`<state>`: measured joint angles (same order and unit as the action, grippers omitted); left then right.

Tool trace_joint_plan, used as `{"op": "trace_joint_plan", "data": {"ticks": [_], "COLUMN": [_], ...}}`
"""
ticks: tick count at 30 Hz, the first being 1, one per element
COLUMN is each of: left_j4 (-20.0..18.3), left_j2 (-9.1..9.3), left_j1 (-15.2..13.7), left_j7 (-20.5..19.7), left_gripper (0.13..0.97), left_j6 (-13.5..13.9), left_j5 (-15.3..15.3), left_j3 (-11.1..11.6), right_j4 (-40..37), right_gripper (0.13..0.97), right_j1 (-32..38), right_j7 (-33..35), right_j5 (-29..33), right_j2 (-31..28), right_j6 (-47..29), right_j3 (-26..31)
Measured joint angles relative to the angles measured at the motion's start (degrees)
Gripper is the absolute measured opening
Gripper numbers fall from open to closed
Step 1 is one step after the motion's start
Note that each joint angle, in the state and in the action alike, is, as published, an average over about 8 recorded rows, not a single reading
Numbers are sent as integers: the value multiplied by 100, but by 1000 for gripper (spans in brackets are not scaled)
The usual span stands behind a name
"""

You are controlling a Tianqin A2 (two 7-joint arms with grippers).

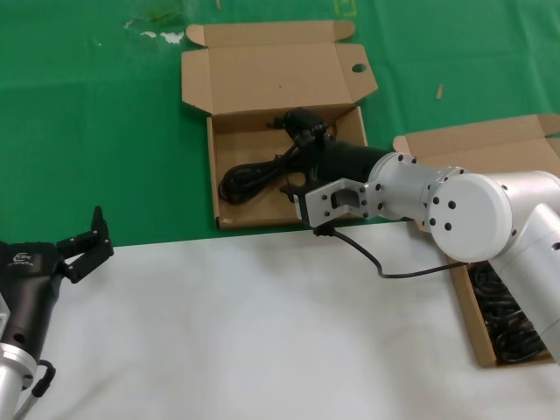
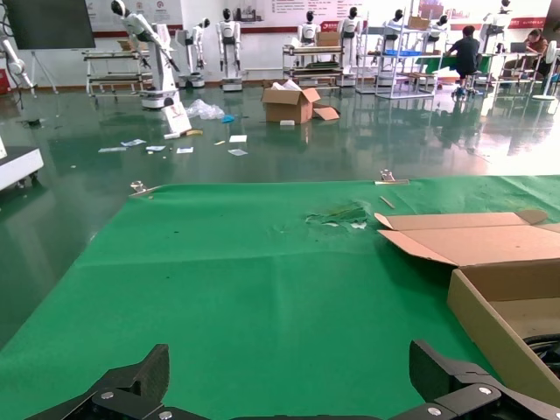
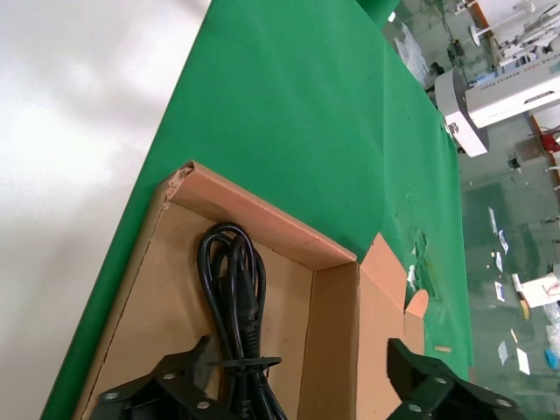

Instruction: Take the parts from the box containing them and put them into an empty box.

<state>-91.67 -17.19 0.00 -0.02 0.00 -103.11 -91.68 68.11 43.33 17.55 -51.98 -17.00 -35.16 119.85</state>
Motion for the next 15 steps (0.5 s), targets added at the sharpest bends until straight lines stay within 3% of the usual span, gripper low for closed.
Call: {"op": "trace_joint_plan", "data": {"ticks": [9,15], "left_j4": [0,0], "left_j2": [0,0], "left_j1": [0,0], "left_j7": [0,0], "left_gripper": [966,966], "left_j6": [0,0], "left_j5": [0,0], "left_j3": [0,0], "right_j4": [0,0], "right_gripper": [796,825], "right_j1": [0,0], "right_j7": [0,0], "right_j5": [0,0], "right_j2": [0,0], "right_j6": [0,0], "right_j3": [0,0]}}
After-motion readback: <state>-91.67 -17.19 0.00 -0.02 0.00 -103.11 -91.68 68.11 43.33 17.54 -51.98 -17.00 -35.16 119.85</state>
